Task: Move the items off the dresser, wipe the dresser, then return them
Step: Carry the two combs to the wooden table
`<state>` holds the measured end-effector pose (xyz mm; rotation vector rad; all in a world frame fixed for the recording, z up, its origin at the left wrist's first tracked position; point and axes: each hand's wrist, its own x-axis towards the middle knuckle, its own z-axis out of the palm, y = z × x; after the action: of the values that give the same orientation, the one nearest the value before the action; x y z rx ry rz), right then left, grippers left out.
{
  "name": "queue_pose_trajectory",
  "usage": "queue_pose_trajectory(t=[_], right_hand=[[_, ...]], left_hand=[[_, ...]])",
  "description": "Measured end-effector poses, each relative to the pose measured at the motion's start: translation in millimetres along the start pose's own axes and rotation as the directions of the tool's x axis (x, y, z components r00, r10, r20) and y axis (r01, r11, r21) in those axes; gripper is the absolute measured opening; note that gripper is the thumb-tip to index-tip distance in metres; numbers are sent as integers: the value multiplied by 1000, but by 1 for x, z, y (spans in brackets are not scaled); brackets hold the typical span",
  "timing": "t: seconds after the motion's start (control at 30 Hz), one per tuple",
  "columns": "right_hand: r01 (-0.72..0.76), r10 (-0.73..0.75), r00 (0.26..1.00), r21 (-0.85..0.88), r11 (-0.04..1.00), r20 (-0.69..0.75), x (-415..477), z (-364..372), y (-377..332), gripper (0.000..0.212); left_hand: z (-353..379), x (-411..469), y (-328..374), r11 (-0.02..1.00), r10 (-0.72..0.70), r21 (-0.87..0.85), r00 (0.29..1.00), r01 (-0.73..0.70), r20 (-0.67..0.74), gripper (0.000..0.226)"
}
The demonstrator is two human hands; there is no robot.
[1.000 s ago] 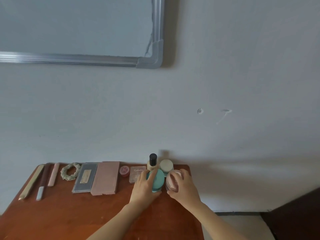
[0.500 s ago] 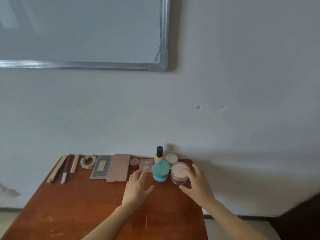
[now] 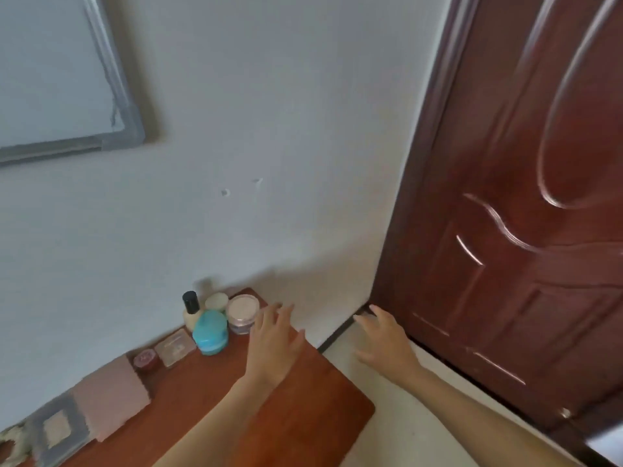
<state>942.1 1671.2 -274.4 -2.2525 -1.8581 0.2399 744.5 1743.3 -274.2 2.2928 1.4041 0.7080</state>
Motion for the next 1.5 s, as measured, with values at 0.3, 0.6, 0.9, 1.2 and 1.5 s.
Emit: queue_pose_trajectory(t=[0.3,0.6,0.9,1.2,1.5], right_hand=[[-525,509,834,-21,851,-211,-236,-48,89,66],[-874,828,465,-17,485,-314,-459,-64,142,84],[-918,887,296,150,366,-353,-637,-84,192,63],[-914,885,180,260,313,-430,-747,-90,232,59],[-932,886,201,198,305,-418,-781,-127,305,60]], left_hand=[[81,-70,155,898,437,-200,844,-391,312,56],[132,-188,311,629,777,-405,534,-663,333,59],[171,-355,438,506,862,-519,414,-689,291,42],[219,-433,507,569,823,-533,420,-627,383,41],[281,-453,591,573,819,-580,432,-579,378,46]])
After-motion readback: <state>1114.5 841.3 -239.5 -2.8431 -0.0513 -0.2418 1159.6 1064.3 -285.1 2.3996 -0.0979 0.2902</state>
